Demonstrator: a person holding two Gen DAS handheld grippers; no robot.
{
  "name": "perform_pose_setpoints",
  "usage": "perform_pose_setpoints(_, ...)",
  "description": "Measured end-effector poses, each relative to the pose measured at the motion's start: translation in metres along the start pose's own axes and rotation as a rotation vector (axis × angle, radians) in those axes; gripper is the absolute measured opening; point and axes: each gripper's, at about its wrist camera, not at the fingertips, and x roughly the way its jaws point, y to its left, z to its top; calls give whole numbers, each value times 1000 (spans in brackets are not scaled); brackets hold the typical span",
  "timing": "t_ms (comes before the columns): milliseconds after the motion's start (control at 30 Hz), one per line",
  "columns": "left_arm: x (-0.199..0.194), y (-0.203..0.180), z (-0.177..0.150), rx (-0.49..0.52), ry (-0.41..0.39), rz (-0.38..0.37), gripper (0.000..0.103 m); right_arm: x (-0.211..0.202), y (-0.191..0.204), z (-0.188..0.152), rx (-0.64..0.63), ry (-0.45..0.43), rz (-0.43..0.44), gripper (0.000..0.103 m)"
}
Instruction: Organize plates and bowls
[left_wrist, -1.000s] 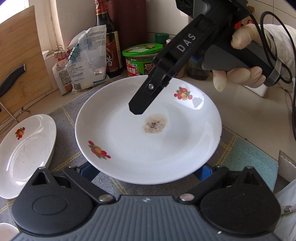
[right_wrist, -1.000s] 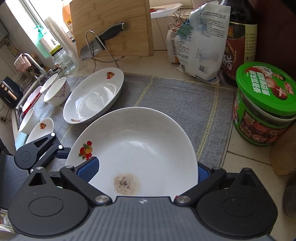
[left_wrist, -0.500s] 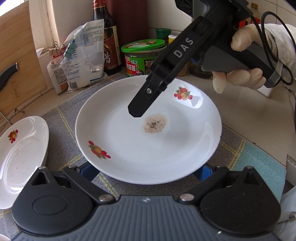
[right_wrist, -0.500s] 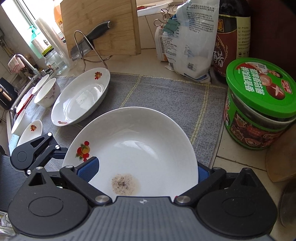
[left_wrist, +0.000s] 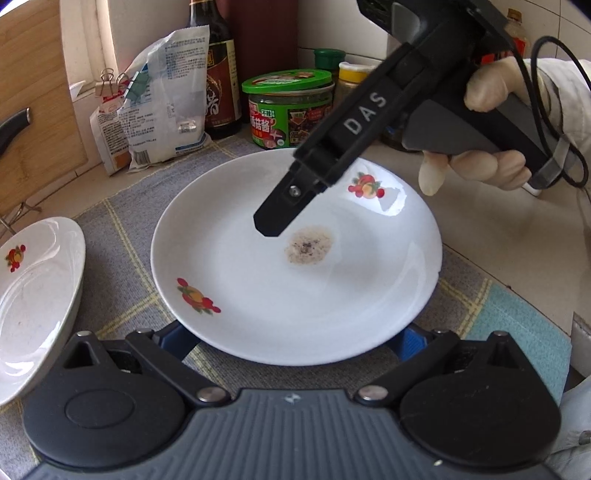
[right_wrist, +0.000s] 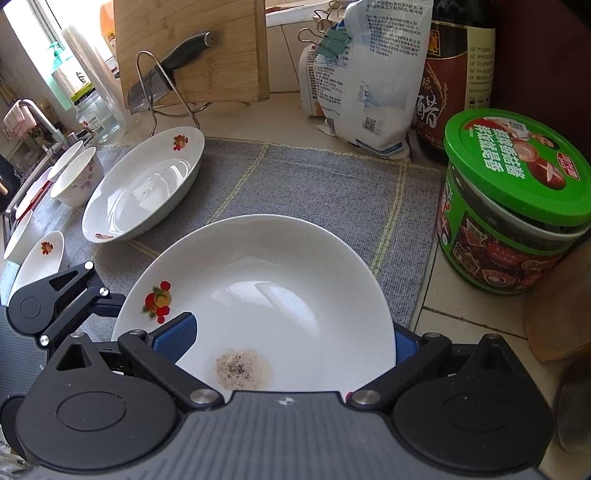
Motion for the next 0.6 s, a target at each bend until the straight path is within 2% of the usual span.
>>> perform_pose_setpoints(100, -7, -2, -4, 0, 0, 21, 102, -7, 5, 1, -33, -12, -29, 103)
perform_pose_setpoints(267, -33, -1, -10, -56, -24, 57, 102, -26, 19, 5, -81, -49, -102, 103)
perform_pose_setpoints(333, -47, 0, -10, -85, -37, 97, 102, -33, 28, 5, -104, -69, -132, 103)
perform_pose_setpoints(467, -82, 2, -11, -150, -114, 160, 102, -44, 47, 4, -120, -101, -152, 103)
perform_pose_setpoints(600, -114, 5, -16, -205, -154, 281, 102, -49, 79, 2, -155, -141, -161, 103)
